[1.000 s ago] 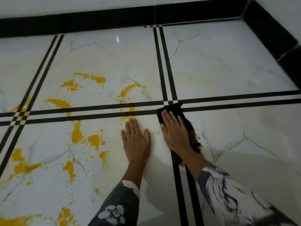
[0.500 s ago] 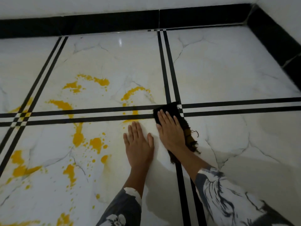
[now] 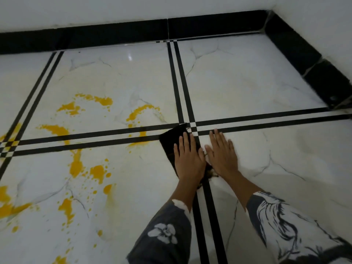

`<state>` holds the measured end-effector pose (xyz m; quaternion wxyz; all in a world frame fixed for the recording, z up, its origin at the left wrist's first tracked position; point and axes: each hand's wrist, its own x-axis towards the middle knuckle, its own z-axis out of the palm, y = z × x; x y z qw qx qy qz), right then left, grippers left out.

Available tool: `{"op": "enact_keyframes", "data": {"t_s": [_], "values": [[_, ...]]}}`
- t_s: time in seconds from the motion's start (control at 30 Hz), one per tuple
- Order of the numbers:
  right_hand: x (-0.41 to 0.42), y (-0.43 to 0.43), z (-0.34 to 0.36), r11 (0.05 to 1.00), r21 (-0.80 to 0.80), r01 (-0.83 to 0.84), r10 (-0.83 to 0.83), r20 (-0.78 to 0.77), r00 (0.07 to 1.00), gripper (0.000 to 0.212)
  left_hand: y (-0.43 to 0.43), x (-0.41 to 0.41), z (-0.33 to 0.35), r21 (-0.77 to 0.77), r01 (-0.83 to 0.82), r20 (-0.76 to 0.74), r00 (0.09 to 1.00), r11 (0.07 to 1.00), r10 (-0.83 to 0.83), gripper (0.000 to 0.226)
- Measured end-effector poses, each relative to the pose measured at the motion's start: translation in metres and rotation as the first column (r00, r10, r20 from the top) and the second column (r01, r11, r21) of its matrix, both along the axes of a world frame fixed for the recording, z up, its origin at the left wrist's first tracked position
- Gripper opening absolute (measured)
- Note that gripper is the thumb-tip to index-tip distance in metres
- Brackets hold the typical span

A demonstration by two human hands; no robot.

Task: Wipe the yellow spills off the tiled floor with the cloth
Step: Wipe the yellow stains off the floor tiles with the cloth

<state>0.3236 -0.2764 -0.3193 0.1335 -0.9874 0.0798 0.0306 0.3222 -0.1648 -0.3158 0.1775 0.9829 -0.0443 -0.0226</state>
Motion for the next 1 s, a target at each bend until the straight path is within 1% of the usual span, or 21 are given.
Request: {"op": "enact_keyframes", "data": {"t_s": [0.07, 0.1, 0.17, 0.23, 0.3, 0.4, 0.47, 0.53, 0.57, 0.63, 0.7, 0.77, 0.8, 0.87, 0.9, 0.97, 1.0], "values": [[-0.004, 0.000, -0.004, 0.999, -0.046, -0.011, 0.012, 0.008, 1.000, 0.059, 0.031, -0.013, -0.005, 0.015, -0.002, 0.040, 0.999, 1.000, 0.002, 0.069], [-0.004, 0.001, -0.004, 0.999, -0.053, -0.008, 0.009, 0.018, 1.000, 0.059, 0.051, -0.017, -0.007, 0.029, -0.053, 0.054, 0.997, 0.998, 0.051, 0.070], [-0.004, 0.003, -0.004, 0.999, -0.050, -0.001, 0.001, 0.007, 1.000, 0.060, 0.086, -0.007, -0.006, 0.071, -0.171, 0.017, 0.985, 0.983, 0.171, 0.072], [-0.002, 0.002, -0.005, 0.998, -0.062, -0.005, 0.005, 0.000, 1.000, 0.062, 0.095, 0.019, -0.003, 0.129, -0.220, -0.056, 0.972, 0.967, 0.229, 0.067], [-0.003, 0.001, -0.007, 0.998, -0.060, -0.005, 0.005, -0.003, 1.000, 0.063, 0.079, 0.043, -0.002, 0.144, -0.175, -0.078, 0.979, 0.974, 0.188, 0.060], [-0.004, 0.003, -0.003, 0.999, -0.036, 0.027, -0.027, 0.005, 1.000, 0.065, 0.051, 0.044, -0.001, 0.140, 0.057, -0.033, 0.998, 0.989, -0.053, 0.055], [0.003, 0.015, 0.003, 0.994, 0.043, 0.102, -0.103, 0.002, 0.995, 0.066, 0.049, 0.030, -0.003, 0.128, 0.216, -0.016, 0.976, 0.968, -0.216, 0.061], [0.015, 0.034, 0.007, 0.985, 0.113, 0.128, -0.130, 0.011, 0.991, 0.067, 0.054, 0.031, -0.005, 0.117, 0.292, -0.021, 0.956, 0.949, -0.291, 0.067], [0.023, 0.045, 0.008, 0.986, 0.130, 0.102, -0.106, 0.021, 0.994, 0.068, 0.057, 0.040, -0.004, 0.114, 0.298, -0.025, 0.954, 0.948, -0.297, 0.069], [0.042, 0.061, 0.010, 0.988, 0.152, 0.029, -0.036, 0.043, 0.998, 0.072, 0.070, 0.067, -0.003, 0.142, 0.255, -0.013, 0.967, 0.956, -0.256, 0.073], [0.066, 0.067, 0.009, 0.990, 0.141, -0.022, 0.013, 0.065, 0.998, 0.070, 0.098, 0.091, -0.005, 0.164, 0.151, 0.006, 0.988, 0.975, -0.154, 0.075], [0.083, 0.065, 0.008, 0.993, 0.104, -0.050, 0.045, 0.050, 0.998, 0.065, 0.125, 0.086, -0.008, 0.155, 0.025, 0.023, 0.999, 0.988, -0.029, 0.074], [0.091, 0.062, 0.006, 0.994, 0.097, -0.048, 0.044, 0.039, 0.998, 0.065, 0.131, 0.075, -0.008, 0.149, -0.009, 0.039, 0.999, 0.989, 0.004, 0.072], [0.097, 0.057, 0.000, 0.998, 0.055, -0.040, 0.038, 0.032, 0.999, 0.068, 0.121, 0.049, -0.005, 0.148, -0.013, 0.056, 0.998, 0.989, 0.005, 0.068], [0.098, 0.058, -0.004, 0.999, 0.020, -0.042, 0.041, 0.042, 0.998, 0.071, 0.112, 0.047, -0.006, 0.143, 0.017, 0.040, 0.999, 0.990, -0.023, 0.066], [0.093, 0.057, -0.005, 0.999, -0.028, -0.043, 0.045, 0.076, 0.996, 0.079, 0.091, 0.065, 0.000, 0.121, 0.098, 0.019, 0.995, 0.988, -0.102, 0.066], [0.100, 0.060, -0.012, 0.999, -0.033, -0.040, 0.042, 0.082, 0.996, 0.080, 0.086, 0.091, -0.007, 0.102, 0.135, 0.027, 0.990, 0.986, -0.139, 0.066]]}}
